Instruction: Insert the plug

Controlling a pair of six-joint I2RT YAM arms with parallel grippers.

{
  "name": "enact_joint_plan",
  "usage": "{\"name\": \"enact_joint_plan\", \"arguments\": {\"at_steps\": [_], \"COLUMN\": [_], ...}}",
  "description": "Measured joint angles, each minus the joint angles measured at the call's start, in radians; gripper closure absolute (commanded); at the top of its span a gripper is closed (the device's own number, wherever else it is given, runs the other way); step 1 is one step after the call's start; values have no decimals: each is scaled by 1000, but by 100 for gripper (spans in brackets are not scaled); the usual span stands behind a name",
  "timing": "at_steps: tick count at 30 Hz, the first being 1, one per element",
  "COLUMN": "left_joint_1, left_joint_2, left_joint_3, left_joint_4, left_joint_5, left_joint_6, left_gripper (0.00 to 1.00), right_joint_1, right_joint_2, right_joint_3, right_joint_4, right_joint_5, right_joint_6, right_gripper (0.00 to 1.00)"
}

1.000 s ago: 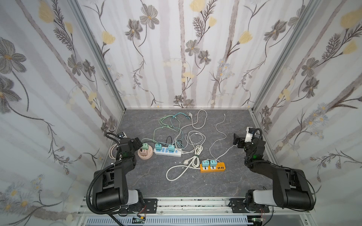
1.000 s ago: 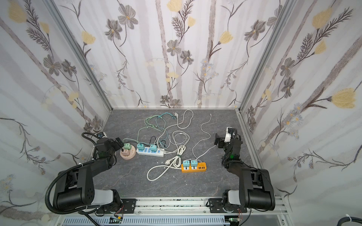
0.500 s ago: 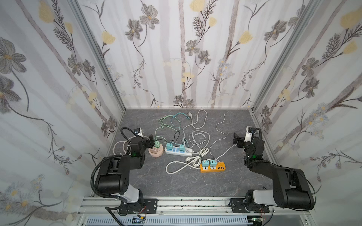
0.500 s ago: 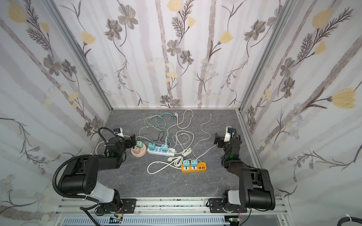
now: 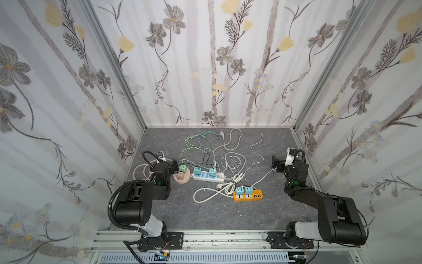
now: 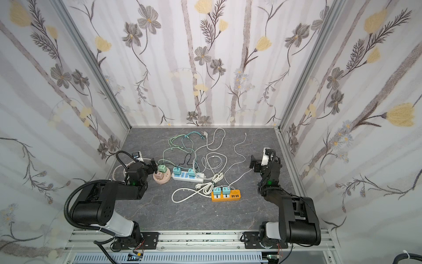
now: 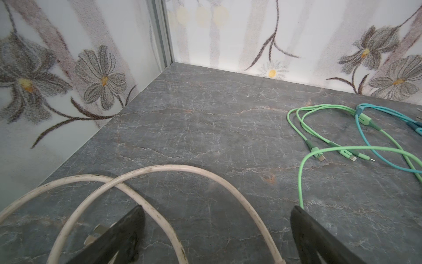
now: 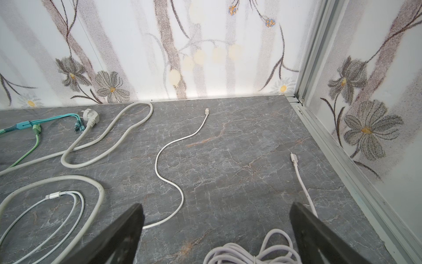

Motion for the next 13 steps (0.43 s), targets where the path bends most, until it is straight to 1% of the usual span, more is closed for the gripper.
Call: {"name": "enact_joint_plan", "arguments": {"at_steps": [13], "left_joint_1": [-1], "left_joint_2": [0], "left_joint_3": [-2], "left_joint_4": [0], "left_joint_5": [-21], "left_joint_6": [0], "left_gripper": [0], "right_joint_1": [9], "right_joint_2": [4], "right_joint_3": [15], "right_joint_4": [-7], "right_joint_5": [5], "right_joint_6": [-11], "right_gripper": [1]}}
